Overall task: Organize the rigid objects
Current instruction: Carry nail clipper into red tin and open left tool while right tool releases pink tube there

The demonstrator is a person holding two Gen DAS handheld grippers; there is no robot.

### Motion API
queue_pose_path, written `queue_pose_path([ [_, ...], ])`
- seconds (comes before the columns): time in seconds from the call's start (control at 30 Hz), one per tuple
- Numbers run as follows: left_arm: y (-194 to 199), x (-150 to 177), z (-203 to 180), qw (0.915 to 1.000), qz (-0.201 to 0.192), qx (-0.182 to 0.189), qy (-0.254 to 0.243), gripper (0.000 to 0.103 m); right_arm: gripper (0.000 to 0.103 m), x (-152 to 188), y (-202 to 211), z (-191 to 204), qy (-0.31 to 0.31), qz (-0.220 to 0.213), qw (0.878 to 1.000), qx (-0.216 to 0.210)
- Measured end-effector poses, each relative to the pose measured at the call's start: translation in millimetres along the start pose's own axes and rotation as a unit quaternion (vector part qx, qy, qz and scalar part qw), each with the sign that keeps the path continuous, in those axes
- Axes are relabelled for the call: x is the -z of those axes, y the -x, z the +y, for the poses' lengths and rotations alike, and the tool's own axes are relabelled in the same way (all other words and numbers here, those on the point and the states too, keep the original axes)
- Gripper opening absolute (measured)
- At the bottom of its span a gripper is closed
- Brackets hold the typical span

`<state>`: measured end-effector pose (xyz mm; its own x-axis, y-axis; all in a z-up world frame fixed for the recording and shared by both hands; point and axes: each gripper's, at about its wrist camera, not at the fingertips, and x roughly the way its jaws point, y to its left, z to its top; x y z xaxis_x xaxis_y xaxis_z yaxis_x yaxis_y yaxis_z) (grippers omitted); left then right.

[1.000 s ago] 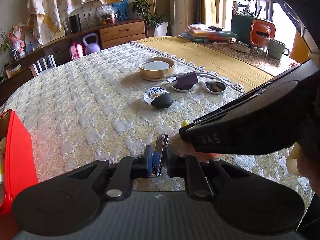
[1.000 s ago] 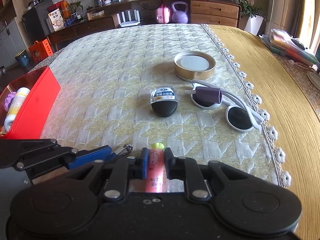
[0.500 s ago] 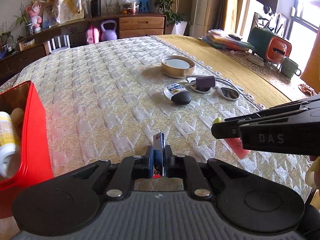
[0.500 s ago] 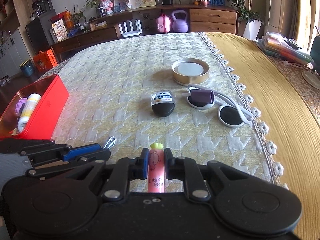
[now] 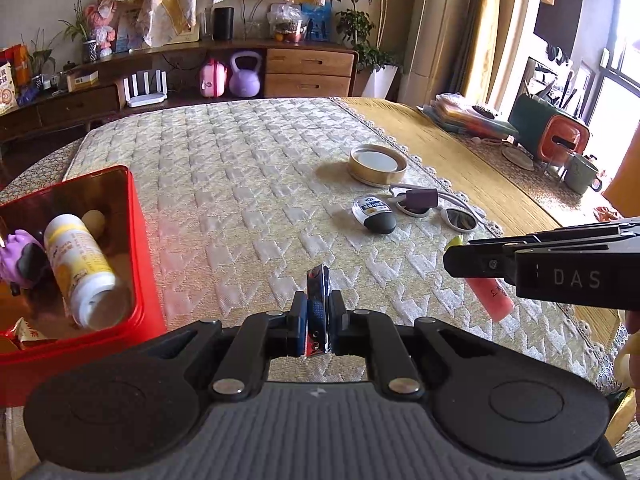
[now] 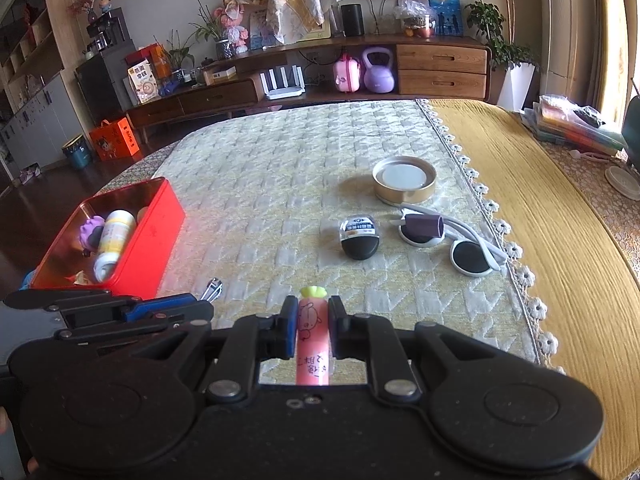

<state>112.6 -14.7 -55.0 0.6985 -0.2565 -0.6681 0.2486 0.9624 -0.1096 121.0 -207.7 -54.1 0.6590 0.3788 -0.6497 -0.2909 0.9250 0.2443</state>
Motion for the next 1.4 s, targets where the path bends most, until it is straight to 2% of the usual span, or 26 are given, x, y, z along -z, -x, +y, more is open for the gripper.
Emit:
queue_pose_path([
  [0.3, 33, -5, 21, 0.9996, -0.016, -0.019, 0.013, 0.01, 0.015, -16, 12, 39, 0.023, -0.017, 0.999, -0.028],
  [0.53, 53, -8, 58, 0.9977, -0.033, -0.045, 0.039, 0.01, 0.015, -29, 12, 76, 0.042, -0.025, 0.997, -0.053],
  [0.83, 69, -8, 107, 0.9933, -0.045, -0.085, 0.064, 0.01, 0.015, -42, -9, 116, 0.058, -0.012, 0.995, -0.078],
  [1.4, 60, -1, 189, 0.9832, -0.015, -0.151, 0.102, 0.01, 0.015, -54, -58, 181, 0.073, 0.014, 0.988, -0.139],
])
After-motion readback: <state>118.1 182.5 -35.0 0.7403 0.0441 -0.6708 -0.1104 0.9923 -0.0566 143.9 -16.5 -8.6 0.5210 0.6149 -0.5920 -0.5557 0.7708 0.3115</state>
